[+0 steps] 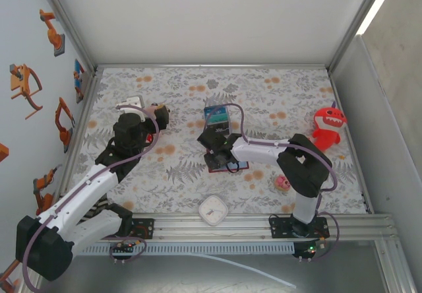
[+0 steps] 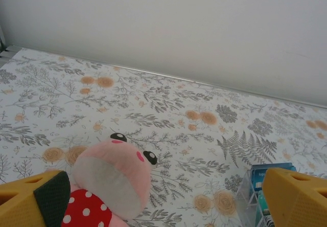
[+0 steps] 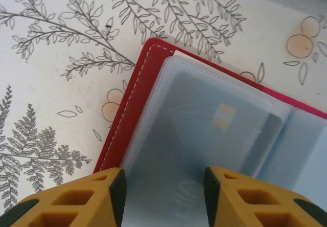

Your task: Take the credit cards out of the card holder

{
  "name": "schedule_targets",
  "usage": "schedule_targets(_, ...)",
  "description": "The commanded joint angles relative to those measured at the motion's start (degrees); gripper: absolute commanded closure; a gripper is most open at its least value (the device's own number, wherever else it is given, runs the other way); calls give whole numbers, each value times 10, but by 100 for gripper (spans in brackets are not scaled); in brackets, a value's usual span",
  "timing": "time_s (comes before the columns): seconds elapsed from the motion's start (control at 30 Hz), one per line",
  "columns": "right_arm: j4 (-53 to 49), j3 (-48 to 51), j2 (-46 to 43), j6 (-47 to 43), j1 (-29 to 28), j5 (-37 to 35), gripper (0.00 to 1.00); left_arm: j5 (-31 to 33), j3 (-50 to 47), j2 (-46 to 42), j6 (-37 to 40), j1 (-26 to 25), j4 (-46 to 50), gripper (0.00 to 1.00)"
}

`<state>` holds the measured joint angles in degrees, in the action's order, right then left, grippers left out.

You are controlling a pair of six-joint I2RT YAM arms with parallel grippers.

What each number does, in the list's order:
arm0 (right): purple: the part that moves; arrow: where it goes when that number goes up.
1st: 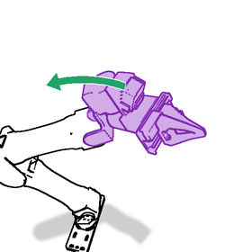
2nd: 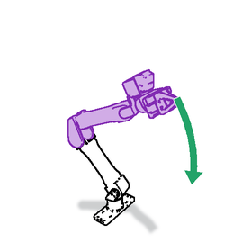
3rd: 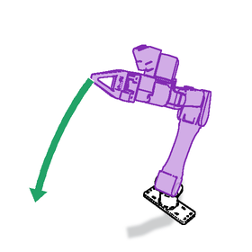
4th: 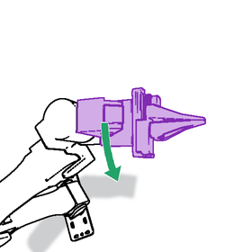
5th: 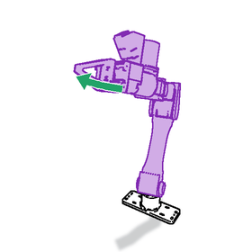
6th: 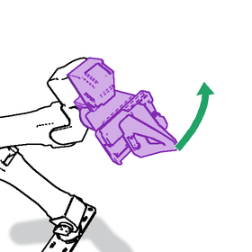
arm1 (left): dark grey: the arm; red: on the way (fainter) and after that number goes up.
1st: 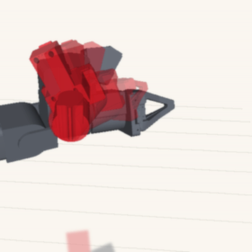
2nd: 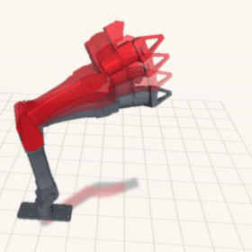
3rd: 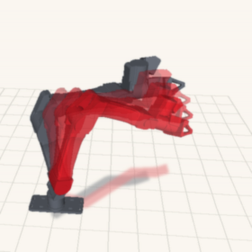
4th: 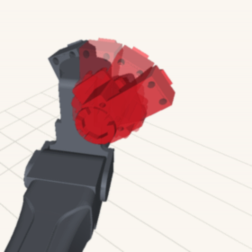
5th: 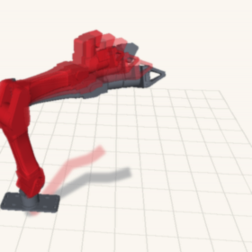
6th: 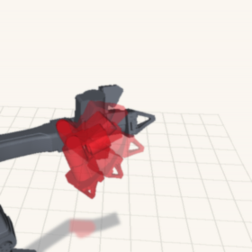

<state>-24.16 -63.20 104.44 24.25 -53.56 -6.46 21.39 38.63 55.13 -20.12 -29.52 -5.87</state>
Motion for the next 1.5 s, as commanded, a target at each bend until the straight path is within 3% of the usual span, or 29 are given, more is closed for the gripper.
schedule_targets(0.0,3,21,-14,9,-1,23,54,-11,20,-8,10,4,8,3)
schedule_targets(0.27,6,46,-28,12,-1,42,50,-18,23,-4,12,4,11,3)
schedule_targets(0.67,-11,53,10,-11,-1,-10,53,-20,27,-7,15,3,19,3)
schedule_targets(1.17,2,52,-38,-31,0,-33,81,-73,39,-18,46,-1,22,3)
schedule_targets(1.47,19,49,-72,-24,0,-2,82,-78,52,-18,62,-24,22,3)
